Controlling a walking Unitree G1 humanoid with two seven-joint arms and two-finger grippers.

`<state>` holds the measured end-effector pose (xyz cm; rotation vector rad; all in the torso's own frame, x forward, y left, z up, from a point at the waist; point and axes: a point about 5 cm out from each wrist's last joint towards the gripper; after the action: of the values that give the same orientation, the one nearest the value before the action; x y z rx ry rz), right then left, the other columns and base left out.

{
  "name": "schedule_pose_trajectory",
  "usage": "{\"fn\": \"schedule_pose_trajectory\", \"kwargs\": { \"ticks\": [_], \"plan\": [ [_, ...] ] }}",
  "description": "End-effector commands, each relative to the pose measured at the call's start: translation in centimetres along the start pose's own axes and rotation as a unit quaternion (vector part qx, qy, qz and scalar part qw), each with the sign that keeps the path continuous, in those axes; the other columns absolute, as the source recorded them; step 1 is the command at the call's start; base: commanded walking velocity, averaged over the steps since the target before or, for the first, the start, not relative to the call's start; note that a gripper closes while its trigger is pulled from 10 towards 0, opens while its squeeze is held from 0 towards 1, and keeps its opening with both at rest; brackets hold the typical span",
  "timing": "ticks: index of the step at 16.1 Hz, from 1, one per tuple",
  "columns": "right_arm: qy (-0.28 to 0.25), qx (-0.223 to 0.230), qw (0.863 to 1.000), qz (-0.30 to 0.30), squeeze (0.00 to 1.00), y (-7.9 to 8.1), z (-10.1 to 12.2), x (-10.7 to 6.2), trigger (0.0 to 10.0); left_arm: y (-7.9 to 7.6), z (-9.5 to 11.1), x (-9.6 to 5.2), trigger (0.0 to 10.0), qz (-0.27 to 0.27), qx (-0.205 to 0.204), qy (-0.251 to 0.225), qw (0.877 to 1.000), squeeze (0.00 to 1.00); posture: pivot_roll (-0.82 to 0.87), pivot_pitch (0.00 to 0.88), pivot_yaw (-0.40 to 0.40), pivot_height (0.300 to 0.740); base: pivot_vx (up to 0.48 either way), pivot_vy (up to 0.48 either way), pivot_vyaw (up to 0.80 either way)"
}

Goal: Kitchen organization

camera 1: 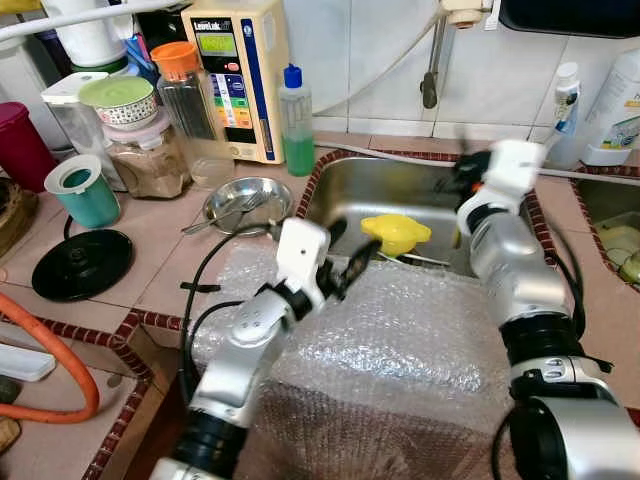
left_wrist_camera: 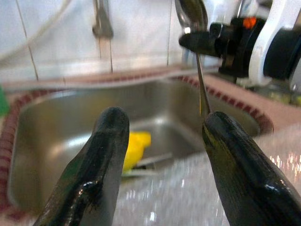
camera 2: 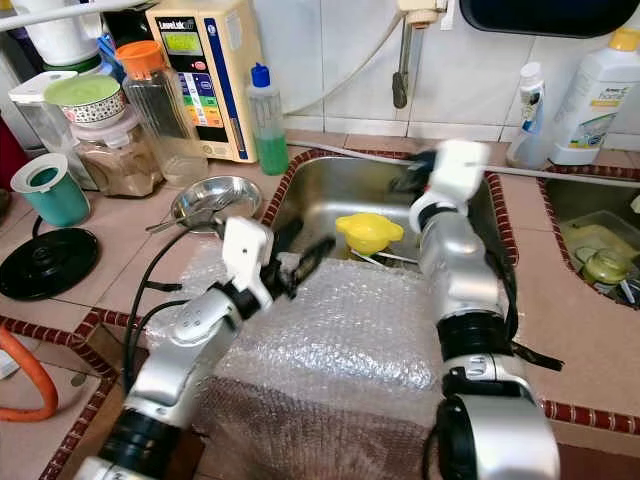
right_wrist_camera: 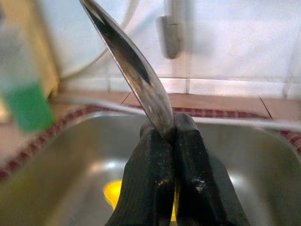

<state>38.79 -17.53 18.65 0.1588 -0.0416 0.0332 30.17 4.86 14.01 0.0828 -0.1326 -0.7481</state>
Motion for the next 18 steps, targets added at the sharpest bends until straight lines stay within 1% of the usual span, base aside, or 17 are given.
{"fn": "schedule_pose_trajectory", "kwargs": {
  "ticks": [1, 2, 3, 4, 5, 6, 9, 10, 11, 12, 14, 15, 16, 17, 18],
  "plan": [
    [0.004, -0.046, 0.998, 0.031, 0.0, 0.7, -0.6, 0.0, 0.0, -0.2, 0.0, -0.2, 10.0, -0.017, 0.001, 0.009, 1.0, 1.0, -0.01, 0.0, 0.082, 0.74, 0.0, 0.0, 0.0],
    [0.017, -0.07, 0.996, 0.055, 0.0, 0.8, -1.2, 0.1, 0.0, -0.1, -0.4, -0.4, 10.0, -0.025, 0.009, 0.023, 0.999, 1.0, -0.01, 0.0, 0.083, 0.74, 0.0, 0.0, 0.0],
    [0.036, -0.103, 0.992, 0.07, 0.0, 0.7, -2.1, 0.1, 3.8, -0.2, -0.7, -0.7, 10.0, -0.037, 0.026, 0.034, 0.998, 1.0, 0.0, 0.0, 0.083, 0.74, 0.0, 0.0, 0.0],
    [0.044, -0.113, 0.99, 0.074, 0.0, 0.7, -2.5, 0.0, 4.0, -0.2, -0.8, -0.8, 10.0, -0.037, 0.031, 0.037, 0.998, 1.0, 0.0, 0.0, 0.083, 0.74, 0.0, 0.0, 0.0],
    [0.057, -0.125, 0.988, 0.065, 0.0, 0.3, -3.0, 0.0, 6.5, -0.2, -0.8, -1.0, 10.0, -0.037, 0.026, 0.038, 0.998, 1.0, 0.0, 0.0, 0.083, 0.74, 0.0, 0.0, 0.0],
    [0.07, -0.154, 0.984, 0.063, 0.0, 0.2, -3.7, -0.1, 10.0, -0.4, -0.9, -1.1, 10.0, -0.036, 0.026, 0.039, 0.998, 1.0, 0.0, 0.0, 0.083, 0.74, 0.0, 0.0, 0.0],
    [0.088, -0.176, 0.977, 0.082, 0.0, 0.4, -5.1, -0.5, 10.0, -0.5, -0.8, -1.2, 10.0, -0.037, 0.031, 0.043, 0.998, 1.0, 0.01, 0.0, 0.084, 0.74, 0.0, 0.0, 0.0],
    [0.1, -0.186, 0.972, 0.102, 1.0, 0.5, -5.9, -0.8, 10.0, -0.5, -0.8, -1.3, 10.0, -0.042, 0.032, 0.049, 0.997, 1.0, 0.01, 0.0, 0.084, 0.74, 0.0, 0.0, 0.0],
    [0.105, -0.188, 0.971, 0.108, 1.0, 0.5, -6.3, -1.0, 10.0, -0.5, -0.8, -1.3, 10.0, -0.044, 0.037, 0.05, 0.997, 1.0, 0.02, 0.0, 0.087, 0.74, 0.0, 0.0, 0.0],
    [0.116, -0.177, 0.971, 0.113, 1.0, 0.5, -6.8, -1.2, 10.0, -0.3, -0.8, -1.4, 10.0, -0.044, 0.039, 0.05, 0.997, 1.0, 0.02, 0.0, 0.088, 0.74, 0.0, 0.0, 0.0],
    [0.131, -0.181, 0.967, 0.119, 1.0, 0.5, -7.3, -1.4, 10.0, -0.1, -0.7, -1.4, 10.0, -0.04, 0.036, 0.052, 0.997, 1.0, 0.01, 0.0, 0.091, 0.74, 0.0, 0.0, 0.0],
    [0.155, -0.181, 0.963, 0.125, 1.0, 0.5, -8.0, -1.6, 10.0, 0.0, -0.7, -1.4, 10.0, -0.036, 0.034, 0.055, 0.997, 1.0, 0.02, 0.0, 0.094, 0.74, 0.0, 0.0, 0.0],
    [0.173, -0.165, 0.963, 0.122, 1.0, 0.4, -8.4, -1.7, 10.0, 0.1, -0.7, -1.3, 10.0, -0.034, 0.036, 0.058, 0.997, 1.0, 0.02, 0.0, 0.092, 0.74, 0.0, 0.0, 0.0],
    [0.173, -0.165, 0.963, 0.122, 1.0, 0.4, -8.4, -1.7, 10.0, 0.1, -0.7, -1.3, 10.0, -0.034, 0.036, 0.058, 0.997, 1.0, 0.02, 0.0, 0.092, 0.74, 0.0, 0.0, 0.0],
    [0.176, -0.149, 0.966, 0.116, 1.0, 0.4, -8.4, -1.7, 10.0, 0.5, -0.5, -1.1, 10.0, -0.031, 0.039, 0.059, 0.997, 1.0, 0.02, 0.0, 0.09, 0.74, 0.0, 0.0, 0.0]
  ]
}}
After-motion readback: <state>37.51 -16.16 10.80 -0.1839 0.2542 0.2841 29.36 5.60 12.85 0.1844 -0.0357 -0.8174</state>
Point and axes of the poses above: a point about 5 cm out from each wrist's last joint towards the gripper, its own x axis pointing out of the wrist towards the gripper, its own z axis along the axis of the wrist's last joint, y = z × x, and after that the axes turned 10 degrees about x, right-handed
